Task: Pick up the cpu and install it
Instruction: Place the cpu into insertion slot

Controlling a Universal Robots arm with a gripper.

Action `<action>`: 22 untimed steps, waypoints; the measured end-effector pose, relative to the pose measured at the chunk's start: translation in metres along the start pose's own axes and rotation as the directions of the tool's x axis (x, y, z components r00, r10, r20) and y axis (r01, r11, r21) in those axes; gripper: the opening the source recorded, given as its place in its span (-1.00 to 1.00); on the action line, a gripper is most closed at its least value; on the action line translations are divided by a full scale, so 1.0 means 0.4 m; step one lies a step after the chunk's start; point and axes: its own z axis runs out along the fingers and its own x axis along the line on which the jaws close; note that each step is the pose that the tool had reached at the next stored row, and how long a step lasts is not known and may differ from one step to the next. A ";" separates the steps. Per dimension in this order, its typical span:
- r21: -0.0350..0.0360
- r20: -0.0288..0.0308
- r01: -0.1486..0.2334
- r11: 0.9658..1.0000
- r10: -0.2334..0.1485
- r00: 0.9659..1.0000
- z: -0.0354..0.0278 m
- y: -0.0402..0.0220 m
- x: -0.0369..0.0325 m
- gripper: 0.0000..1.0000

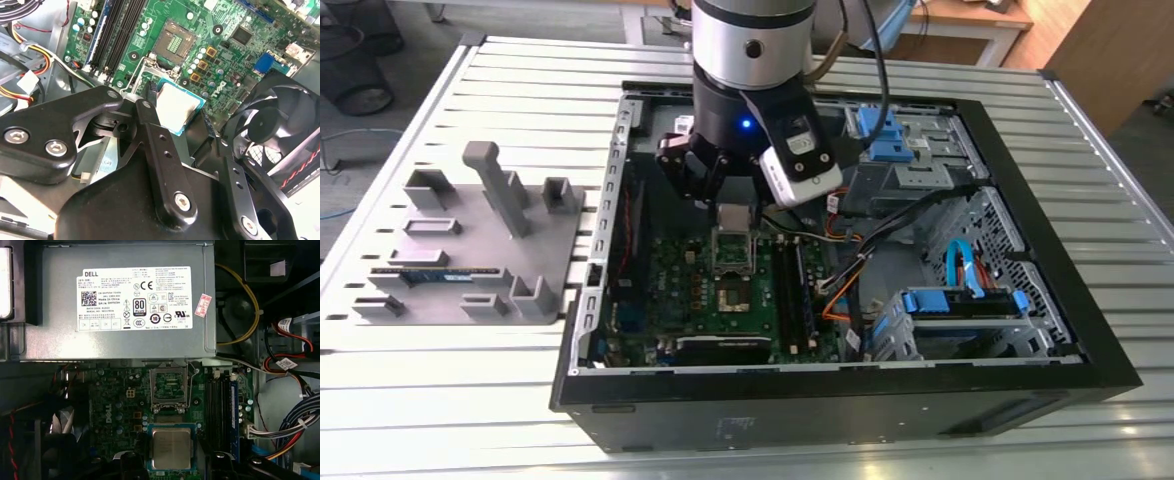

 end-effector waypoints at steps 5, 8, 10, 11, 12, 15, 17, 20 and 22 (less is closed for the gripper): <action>0.000 0.000 0.000 1.000 0.000 1.000 0.006 -0.013 0.000 -0.06; 0.000 0.000 0.000 1.000 0.000 1.000 0.009 -0.017 0.000 -0.06; 0.000 0.000 0.000 1.000 0.000 1.000 0.013 -0.021 -0.001 -0.06; 0.000 0.000 0.000 1.000 0.000 1.000 0.015 -0.023 -0.001 -0.06; 0.000 0.000 0.000 1.000 0.000 1.000 0.017 -0.025 -0.001 -0.06; 0.000 0.000 0.000 1.000 0.000 1.000 0.023 -0.029 -0.001 -0.06; 0.001 0.000 0.000 1.000 0.000 1.000 0.027 -0.031 -0.001 -0.06; 0.001 0.000 0.000 1.000 0.000 1.000 0.033 -0.033 -0.001 -0.06; 0.002 0.000 0.000 1.000 0.000 1.000 0.036 -0.034 -0.001 -0.06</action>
